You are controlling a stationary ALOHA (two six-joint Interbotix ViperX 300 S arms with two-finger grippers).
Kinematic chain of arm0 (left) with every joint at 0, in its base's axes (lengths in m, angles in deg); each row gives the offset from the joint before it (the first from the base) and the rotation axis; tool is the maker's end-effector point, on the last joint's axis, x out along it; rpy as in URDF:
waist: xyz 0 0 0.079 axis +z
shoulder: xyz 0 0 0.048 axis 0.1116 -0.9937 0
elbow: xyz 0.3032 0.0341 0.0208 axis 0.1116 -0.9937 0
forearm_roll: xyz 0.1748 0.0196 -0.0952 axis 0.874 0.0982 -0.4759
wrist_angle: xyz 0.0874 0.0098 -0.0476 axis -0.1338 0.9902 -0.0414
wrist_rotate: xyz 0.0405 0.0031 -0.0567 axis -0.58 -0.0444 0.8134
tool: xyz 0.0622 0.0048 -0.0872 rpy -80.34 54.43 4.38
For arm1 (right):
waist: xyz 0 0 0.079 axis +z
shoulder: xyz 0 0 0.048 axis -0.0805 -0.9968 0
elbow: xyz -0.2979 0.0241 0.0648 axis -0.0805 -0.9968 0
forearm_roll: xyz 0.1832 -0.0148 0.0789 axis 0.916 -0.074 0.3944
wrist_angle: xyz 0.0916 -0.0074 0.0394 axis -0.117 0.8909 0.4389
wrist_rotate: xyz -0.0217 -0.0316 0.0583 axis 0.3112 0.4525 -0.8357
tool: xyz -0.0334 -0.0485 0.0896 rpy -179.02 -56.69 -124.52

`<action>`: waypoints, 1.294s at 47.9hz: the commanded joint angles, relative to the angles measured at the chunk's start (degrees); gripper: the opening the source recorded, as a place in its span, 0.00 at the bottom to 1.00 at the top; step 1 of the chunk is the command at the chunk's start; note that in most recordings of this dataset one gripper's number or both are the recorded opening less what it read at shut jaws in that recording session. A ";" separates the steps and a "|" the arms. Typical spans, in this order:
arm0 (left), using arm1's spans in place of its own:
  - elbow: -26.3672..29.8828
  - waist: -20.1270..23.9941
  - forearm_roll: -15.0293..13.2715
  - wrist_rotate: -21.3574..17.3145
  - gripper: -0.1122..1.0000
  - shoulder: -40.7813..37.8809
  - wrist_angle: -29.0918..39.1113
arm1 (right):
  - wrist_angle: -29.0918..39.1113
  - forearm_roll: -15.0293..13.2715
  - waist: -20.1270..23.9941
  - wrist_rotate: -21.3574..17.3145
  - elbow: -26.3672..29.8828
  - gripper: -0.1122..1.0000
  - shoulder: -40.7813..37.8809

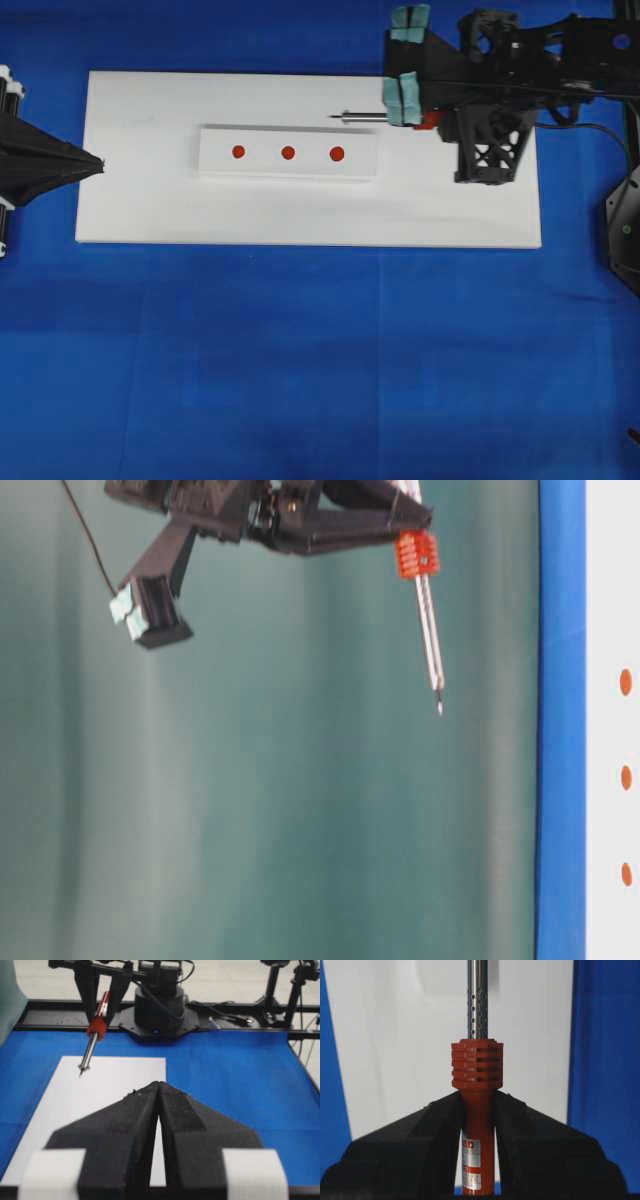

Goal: Touch the tip of the soldering iron to the mark.
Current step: 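Raise the iron tip and move it right above the strip, then lower the iron tip onto the rightmost red dot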

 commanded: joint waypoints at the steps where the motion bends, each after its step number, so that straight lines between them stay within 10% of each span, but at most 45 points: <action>1: 0.62 -0.09 0.09 0.09 0.10 -0.18 -0.35 | 0.88 -0.18 0.09 -0.26 -0.62 0.16 2.64; 62: 0.62 -0.09 0.09 0.00 0.10 -0.18 0.26 | 1.93 -0.18 0.18 -0.70 -1.76 0.16 2.72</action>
